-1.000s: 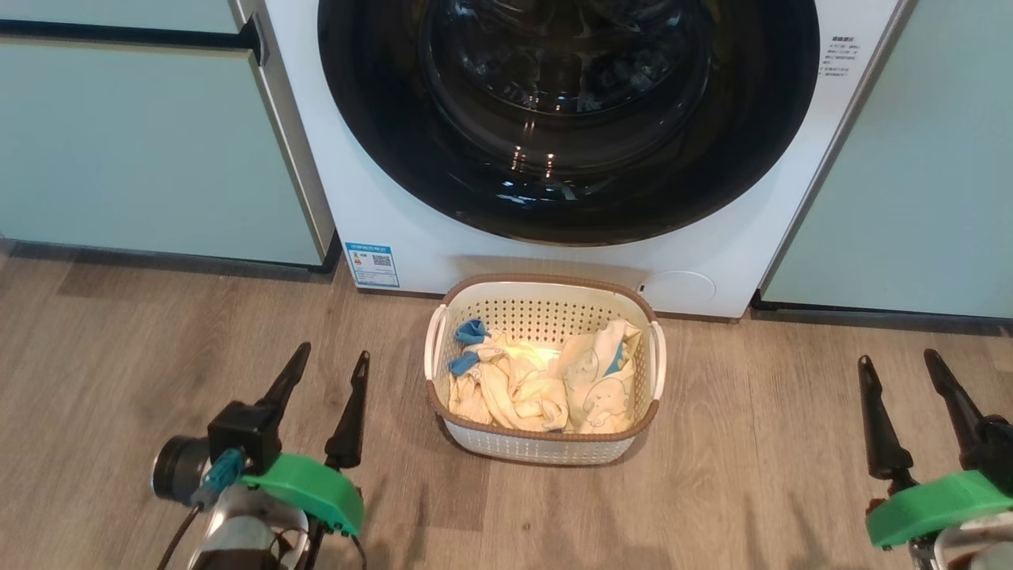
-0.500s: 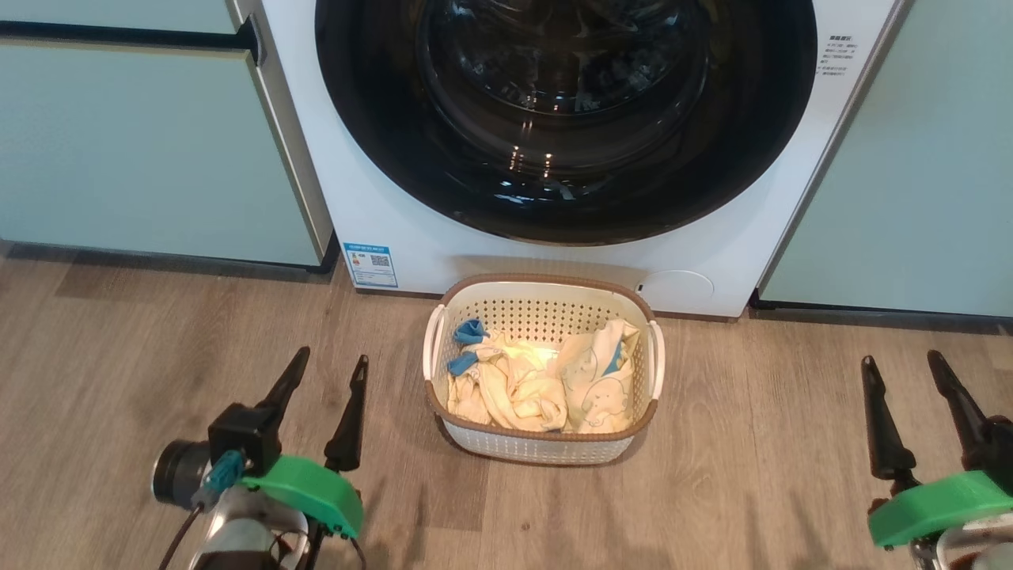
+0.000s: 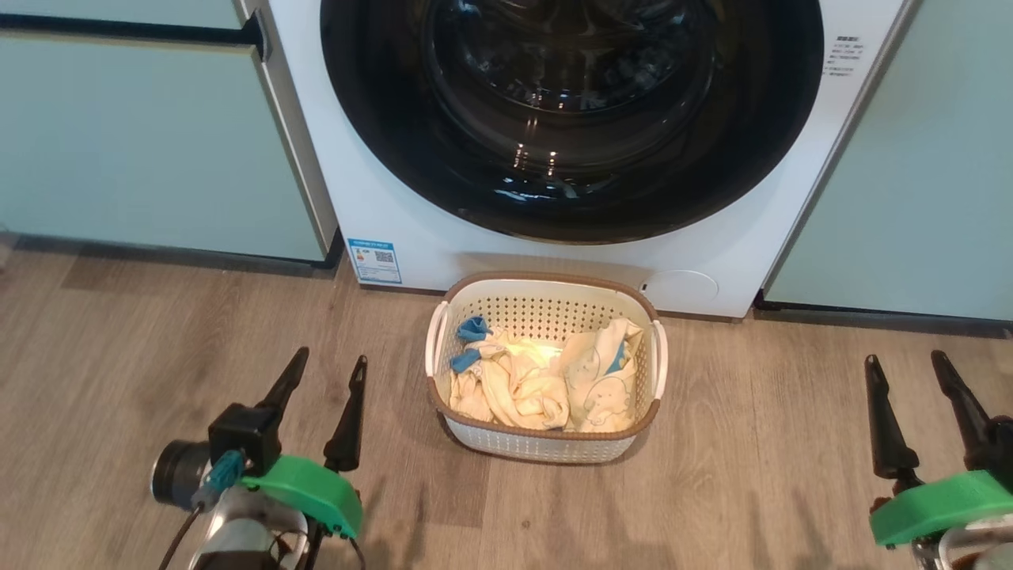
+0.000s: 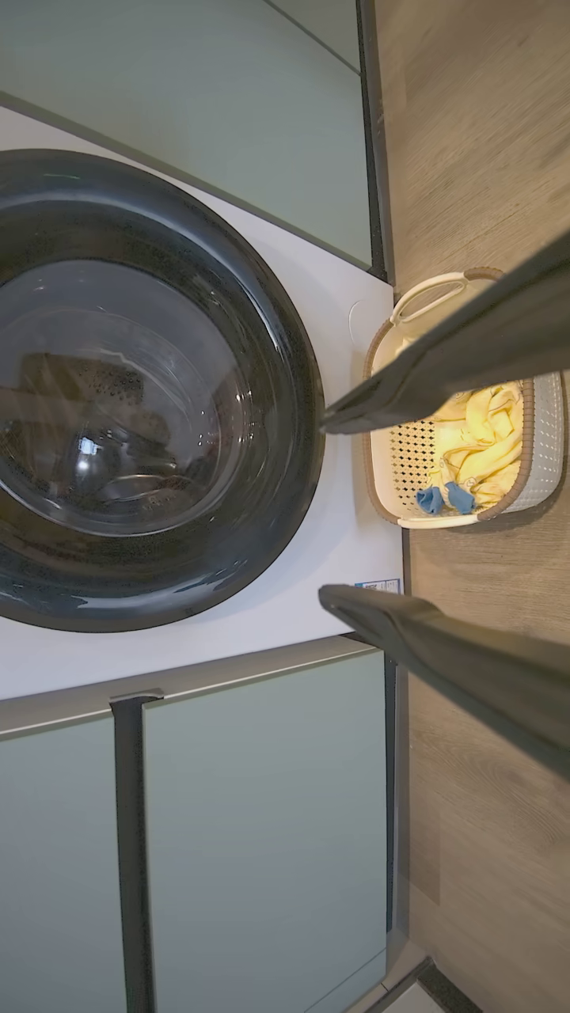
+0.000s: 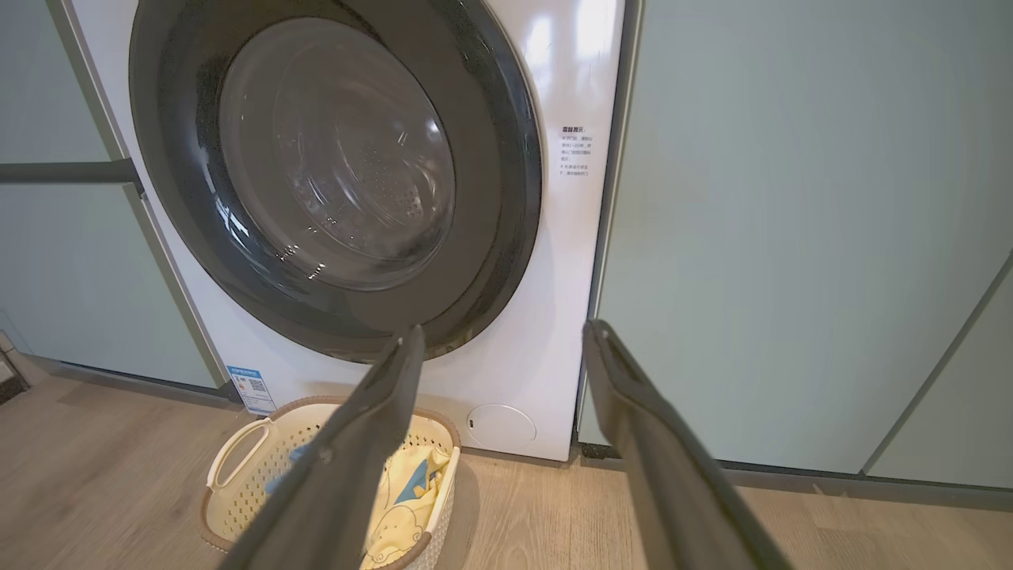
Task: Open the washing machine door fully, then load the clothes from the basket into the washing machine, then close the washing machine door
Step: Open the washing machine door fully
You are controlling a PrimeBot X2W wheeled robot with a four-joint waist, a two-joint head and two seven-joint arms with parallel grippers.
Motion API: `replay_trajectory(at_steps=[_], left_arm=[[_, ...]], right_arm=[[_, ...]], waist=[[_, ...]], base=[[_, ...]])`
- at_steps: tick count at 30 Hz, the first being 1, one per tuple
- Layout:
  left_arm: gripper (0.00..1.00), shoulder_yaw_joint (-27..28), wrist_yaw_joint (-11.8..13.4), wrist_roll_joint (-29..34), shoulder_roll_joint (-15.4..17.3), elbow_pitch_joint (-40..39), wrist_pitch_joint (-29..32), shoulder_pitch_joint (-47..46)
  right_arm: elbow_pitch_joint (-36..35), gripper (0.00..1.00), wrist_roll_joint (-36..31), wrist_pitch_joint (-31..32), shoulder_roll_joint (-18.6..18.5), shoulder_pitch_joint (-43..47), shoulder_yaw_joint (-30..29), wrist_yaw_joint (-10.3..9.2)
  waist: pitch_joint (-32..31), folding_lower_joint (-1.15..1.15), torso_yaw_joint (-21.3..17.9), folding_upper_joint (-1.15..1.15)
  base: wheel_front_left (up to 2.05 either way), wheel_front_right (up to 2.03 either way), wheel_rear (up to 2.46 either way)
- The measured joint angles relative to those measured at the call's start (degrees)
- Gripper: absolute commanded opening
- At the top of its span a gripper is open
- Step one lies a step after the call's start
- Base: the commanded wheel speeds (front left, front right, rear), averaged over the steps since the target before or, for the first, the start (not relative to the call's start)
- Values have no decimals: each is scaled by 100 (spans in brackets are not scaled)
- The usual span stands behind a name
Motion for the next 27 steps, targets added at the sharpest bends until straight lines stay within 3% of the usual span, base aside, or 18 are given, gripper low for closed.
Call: replay_trajectory(at_steps=[19,27], left_arm=[[100,0,0,15,-2,-36,0,-33],[100,5,0,15,-43,-76,0,-101]], right_arm=[[-32,100,-9,0,63,-6,-45,0],[-33,100,-8,0,46,-22,-75,0]], waist=[[74,0,-19,0],[74,0,-39,0]], base=[[119,120,-239],[75,76,-150]])
